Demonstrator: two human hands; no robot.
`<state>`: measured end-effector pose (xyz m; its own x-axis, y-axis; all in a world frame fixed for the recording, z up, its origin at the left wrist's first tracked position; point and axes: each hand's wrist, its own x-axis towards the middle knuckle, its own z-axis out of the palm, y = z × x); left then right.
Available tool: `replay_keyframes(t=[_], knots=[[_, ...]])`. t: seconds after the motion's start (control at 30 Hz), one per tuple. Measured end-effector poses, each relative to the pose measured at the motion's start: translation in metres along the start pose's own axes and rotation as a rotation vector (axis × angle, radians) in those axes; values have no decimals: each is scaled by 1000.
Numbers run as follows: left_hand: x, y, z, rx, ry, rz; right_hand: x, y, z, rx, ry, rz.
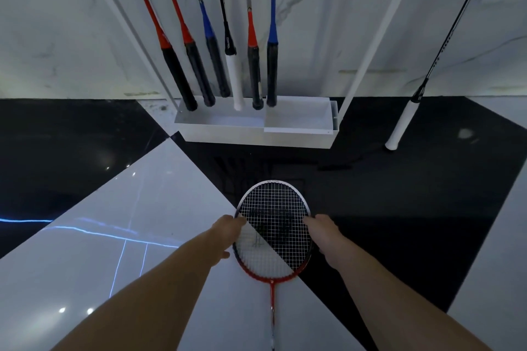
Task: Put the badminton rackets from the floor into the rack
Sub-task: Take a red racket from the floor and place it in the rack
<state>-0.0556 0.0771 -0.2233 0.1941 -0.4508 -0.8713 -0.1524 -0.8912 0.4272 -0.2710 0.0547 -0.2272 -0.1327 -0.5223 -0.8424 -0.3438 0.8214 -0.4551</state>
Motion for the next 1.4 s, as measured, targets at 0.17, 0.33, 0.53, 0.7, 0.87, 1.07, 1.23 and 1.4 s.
replay_keyframes(t=[0.17, 0.33, 0.53, 0.7, 0.87, 1.07, 1.23, 1.4], knots=[[3, 6, -6, -18, 0, -14, -1, -4, -3, 58, -42, 18], [-3, 22, -13, -161, 107, 96, -3, -13, -10, 186, 9, -114], [-63, 56, -25, -322, 256, 333, -57, -55, -17, 322, 23, -277], [-148, 86, -52, -269, 287, 456, -138, -91, -36, 330, 61, -369], [-237, 133, -86, -144, 308, 655, -227, -138, -60, 329, 2, -465], [-352, 226, -136, 67, 233, 903, -326, -210, -103, 270, 30, -655], [-457, 295, -173, 387, 19, 983, -405, -268, -140, 256, -20, -795], [-553, 342, -190, 548, 37, 1185, -483, -324, -170, 279, 47, -890]])
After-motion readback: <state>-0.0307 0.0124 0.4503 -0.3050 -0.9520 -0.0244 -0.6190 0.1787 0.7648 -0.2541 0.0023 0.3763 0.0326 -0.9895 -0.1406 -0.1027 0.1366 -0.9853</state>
